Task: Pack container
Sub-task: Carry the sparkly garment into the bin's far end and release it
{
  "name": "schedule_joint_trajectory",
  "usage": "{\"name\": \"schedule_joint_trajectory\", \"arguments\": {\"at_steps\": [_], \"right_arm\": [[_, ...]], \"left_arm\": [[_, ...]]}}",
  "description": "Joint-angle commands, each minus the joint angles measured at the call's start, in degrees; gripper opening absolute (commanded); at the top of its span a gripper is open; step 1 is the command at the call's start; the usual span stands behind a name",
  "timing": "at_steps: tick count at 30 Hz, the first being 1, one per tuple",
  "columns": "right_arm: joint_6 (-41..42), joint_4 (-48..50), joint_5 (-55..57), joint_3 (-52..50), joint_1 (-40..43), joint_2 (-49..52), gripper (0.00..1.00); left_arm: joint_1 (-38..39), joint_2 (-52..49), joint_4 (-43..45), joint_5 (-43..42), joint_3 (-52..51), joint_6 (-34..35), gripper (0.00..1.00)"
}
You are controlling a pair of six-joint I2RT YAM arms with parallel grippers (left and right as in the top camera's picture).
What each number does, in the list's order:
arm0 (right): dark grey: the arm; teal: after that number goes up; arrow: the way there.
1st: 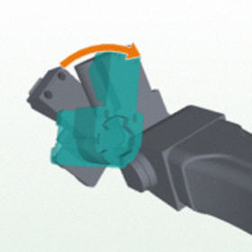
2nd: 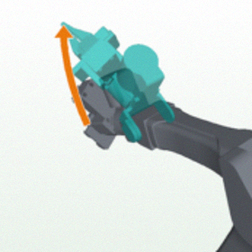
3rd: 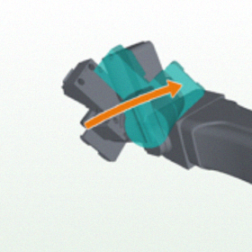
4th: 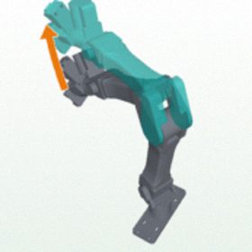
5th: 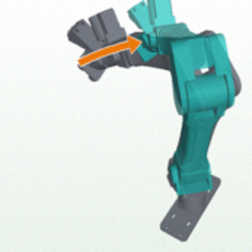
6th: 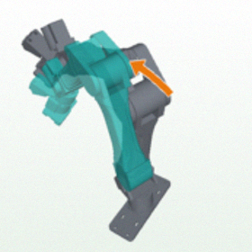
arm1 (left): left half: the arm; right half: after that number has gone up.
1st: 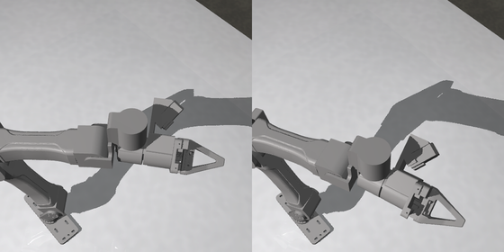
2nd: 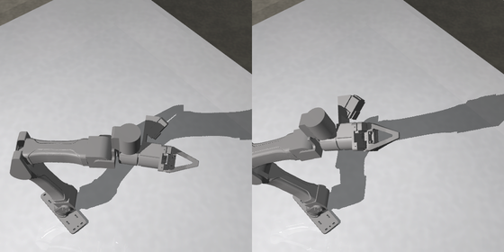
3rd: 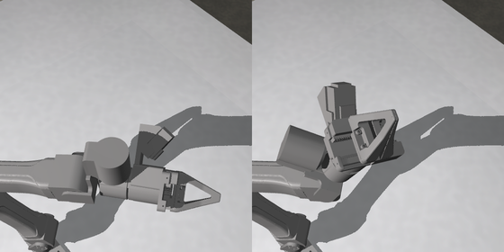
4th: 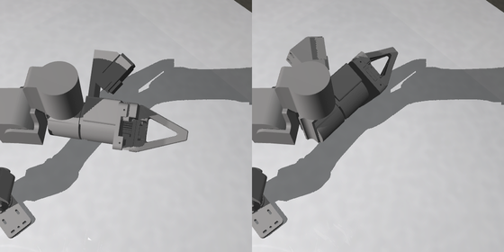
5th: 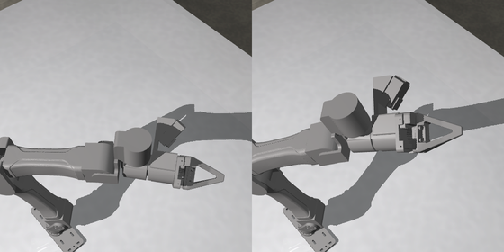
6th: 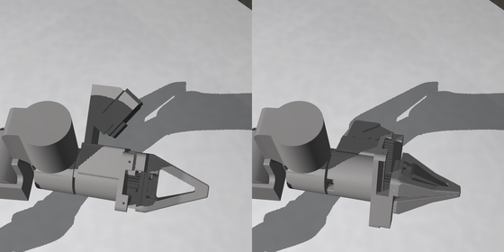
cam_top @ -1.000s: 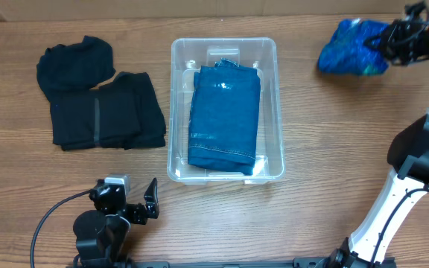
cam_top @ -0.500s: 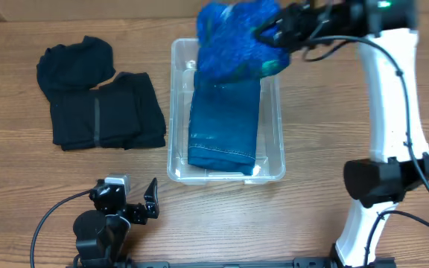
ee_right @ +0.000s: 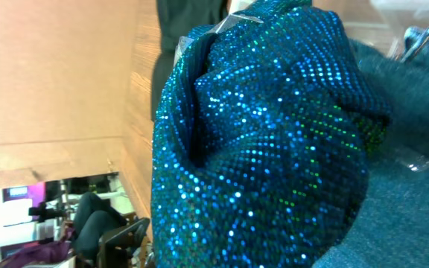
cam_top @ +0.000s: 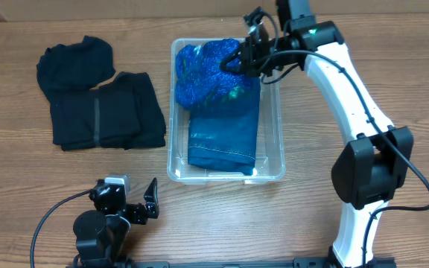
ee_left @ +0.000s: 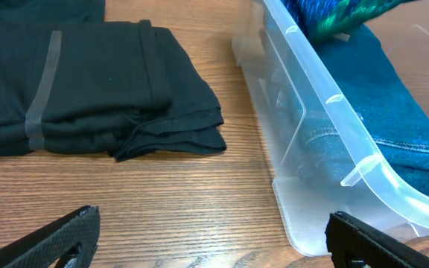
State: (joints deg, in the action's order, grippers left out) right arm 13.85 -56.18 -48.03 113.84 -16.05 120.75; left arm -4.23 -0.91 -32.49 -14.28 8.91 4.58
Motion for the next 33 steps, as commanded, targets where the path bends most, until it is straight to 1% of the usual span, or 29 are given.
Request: {"name": "schedule_joint_trajectory", "arguments": {"at_steps": [1, 3, 4, 5, 6, 7, 8, 9, 10, 12, 13, 14, 15, 17, 18, 19, 20, 21, 24, 25, 27, 28, 30, 33], "right_arm": [[1.5, 0.6, 4.5, -2.2, -0.7, -0.9, 0.04], [1.5, 0.6, 8.3, -4.4, -0.7, -0.9, 0.04], [1.4, 0.4, 12.8, -4.8, -0.7, -0.9, 0.43], [1.4, 0.4, 16.5, -4.8, -0.7, -0.9, 0.64], [1.5, 0.1, 20.8, -4.2, -0.7, -0.9, 0.74], [1.5, -1.2, 26.0, -2.7, -0.7, -0.9, 0.9], [1.5, -3.7, 31.6, -0.5, -0.7, -1.0, 0.99], [1.4, -7.3, 38.1, 2.9, -0.7, -1.0, 1.0], [1.4, -10.1, 42.1, 5.8, -0.7, -1.0, 1.0], [1.4, -17.8, 50.3, 15.1, -0.7, -1.0, 1.0], [1.4, -20.8, 51.5, 19.3, -0.7, -1.0, 0.99], [1.4, -23.2, 51.4, 22.4, -0.9, -1.1, 0.95], [0.5, -26.2, 51.4, 25.0, -1.5, -1.1, 0.63], [0.3, -32.8, 51.2, 28.7, -2.4, -1.8, 0.26], [0.0, -37.1, 49.2, 30.5, -2.7, -2.9, 0.14], [-2.1, -40.2, 44.5, 31.1, -2.8, -4.4, 0.13], [-3.6, -40.9, 40.6, 30.8, -2.8, -5.9, 0.09], [-5.4, -40.9, 35.1, 30.1, -3.0, -8.7, 0.08], [-6.4, -40.9, 35.9, 29.5, -5.9, -17.4, 0.08], [-6.4, -40.9, 36.0, 27.2, -7.3, -20.7, 0.08], [-6.4, -40.9, 38.0, 19.4, -9.2, -26.6, 0.08], [-6.4, -40.9, 39.8, 12.4, -9.8, -30.8, 0.08], [-6.4, -40.0, 39.7, 0.3, -9.8, -38.2, 0.08], [-6.4, -37.0, 38.4, -13.8, -9.8, -50.1, 0.09]], "left_arm": [[0.1, 0.3, 0.2, 0.3, -0.2, 1.0, 1.0], [0.1, 0.3, 0.2, 0.3, -0.2, 1.0, 1.0], [0.1, 0.3, 0.1, 0.3, -0.2, 1.0, 1.0], [0.1, 0.3, 0.1, 0.3, -0.2, 1.0, 1.0], [0.1, 0.3, 0.1, 0.3, -0.2, 1.0, 1.0], [0.1, 0.3, 0.1, 0.3, -0.2, 1.0, 1.0], [0.1, 0.3, 0.2, 0.3, -0.2, 1.0, 1.0], [0.1, 0.3, 0.1, 0.3, -0.2, 1.0, 1.0], [0.1, 0.3, 0.2, 0.3, -0.2, 1.0, 1.0], [0.1, 0.3, 0.2, 0.3, -0.2, 1.0, 1.0], [0.1, 0.3, 0.1, 0.3, -0.2, 1.0, 1.0], [0.1, 0.3, 0.1, 0.3, -0.2, 1.0, 1.0], [0.1, 0.3, 0.1, 0.3, -0.2, 1.0, 1.0], [0.1, 0.3, 0.1, 0.3, -0.2, 1.0, 1.0], [0.1, 0.3, 0.2, 0.3, -0.2, 1.0, 1.0], [0.1, 0.3, 0.1, 0.3, -0.2, 1.0, 1.0], [0.1, 0.3, 0.1, 0.3, -0.2, 1.0, 1.0], [0.1, 0.3, 0.1, 0.3, -0.2, 1.0, 1.0], [0.1, 0.3, 0.2, 0.3, -0.2, 1.0, 1.0], [0.1, 0.3, 0.1, 0.3, -0.2, 1.0, 1.0], [0.1, 0.3, 0.1, 0.3, -0.2, 1.0, 1.0], [0.1, 0.3, 0.2, 0.3, -0.2, 1.0, 1.0], [0.1, 0.3, 0.2, 0.3, -0.2, 1.0, 1.0], [0.1, 0.3, 0.1, 0.3, -0.2, 1.0, 1.0]]}}
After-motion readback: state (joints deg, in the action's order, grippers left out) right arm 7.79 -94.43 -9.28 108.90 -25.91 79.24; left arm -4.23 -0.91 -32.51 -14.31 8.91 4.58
